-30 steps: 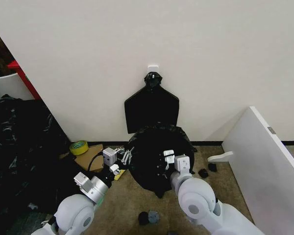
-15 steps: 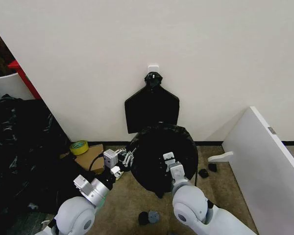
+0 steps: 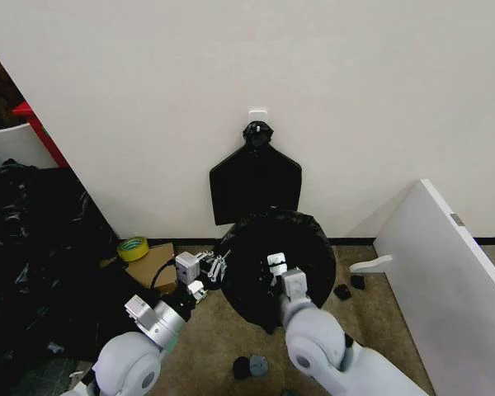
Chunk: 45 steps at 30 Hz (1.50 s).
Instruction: Place the garbage bag over the trash bin.
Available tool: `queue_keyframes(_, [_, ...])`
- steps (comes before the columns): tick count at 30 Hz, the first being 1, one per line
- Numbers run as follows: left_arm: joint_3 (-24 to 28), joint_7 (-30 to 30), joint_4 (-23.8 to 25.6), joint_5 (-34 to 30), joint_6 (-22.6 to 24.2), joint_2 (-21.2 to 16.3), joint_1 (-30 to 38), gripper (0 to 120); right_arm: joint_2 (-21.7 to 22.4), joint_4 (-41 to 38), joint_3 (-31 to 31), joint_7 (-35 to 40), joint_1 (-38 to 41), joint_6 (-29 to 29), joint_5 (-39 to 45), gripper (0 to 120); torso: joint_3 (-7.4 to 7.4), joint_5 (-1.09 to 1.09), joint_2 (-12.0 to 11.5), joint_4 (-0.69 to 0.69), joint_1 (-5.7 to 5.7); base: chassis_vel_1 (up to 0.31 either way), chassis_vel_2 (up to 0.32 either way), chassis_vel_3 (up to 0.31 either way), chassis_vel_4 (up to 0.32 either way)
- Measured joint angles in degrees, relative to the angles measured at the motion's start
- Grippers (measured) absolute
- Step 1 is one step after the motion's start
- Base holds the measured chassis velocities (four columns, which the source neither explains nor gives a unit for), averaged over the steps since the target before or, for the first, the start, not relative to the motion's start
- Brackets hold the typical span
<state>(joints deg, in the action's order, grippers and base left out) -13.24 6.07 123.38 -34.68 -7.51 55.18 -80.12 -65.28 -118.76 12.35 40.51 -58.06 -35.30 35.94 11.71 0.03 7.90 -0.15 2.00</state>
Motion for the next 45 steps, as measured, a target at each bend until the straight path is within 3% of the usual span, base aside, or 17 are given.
queue_keyframes(7, [0.2, 0.1, 0.3, -0.2, 0.1, 0.0, -0.3, 5, -2.5, 7.9, 0.3, 0.8, 4.0, -0.4, -5.1, 0, 0.0, 0.0, 0.0, 0.0, 0.0, 0.0, 0.0, 0.0, 0.0])
queue_keyframes(12, [-0.1, 0.1, 0.6, -0.3, 0.2, -0.1, -0.3, 5, -2.7, 8.7, 0.3, 1.8, 4.2, -1.0, -5.6, 0, 0.0, 0.0, 0.0, 0.0, 0.0, 0.0, 0.0, 0.0, 0.0])
queue_keyframes(21, [-0.9, -0.4, 0.2, -1.4, 0.2, -0.6, 0.2, 5, 0.7, 1.0, -1.2, -7.1, -0.1, 9.5, -8.0, 0, 0.0, 0.0, 0.0, -0.02, 0.0, 0.0, 0.0, 0.0, 0.0])
queue_keyframes(29, [-0.4, -0.5, 0.0, -1.9, 0.5, -0.8, 0.5, 5, -0.3, 4.5, -2.5, -11.1, 2.2, 16.6, -11.3, 0, 0.0, 0.0, 0.0, 0.0, 0.0, 0.0, 0.0, 0.0, 0.0])
queue_keyframes(45, [0.2, -0.5, 0.8, -2.2, 0.9, -0.9, 0.1, 5, -3.2, 14.2, -1.5, -5.4, 8.0, 12.8, -15.7, 0, 0.0, 0.0, 0.0, 0.0, 0.0, 0.0, 0.0, 0.0, 0.0])
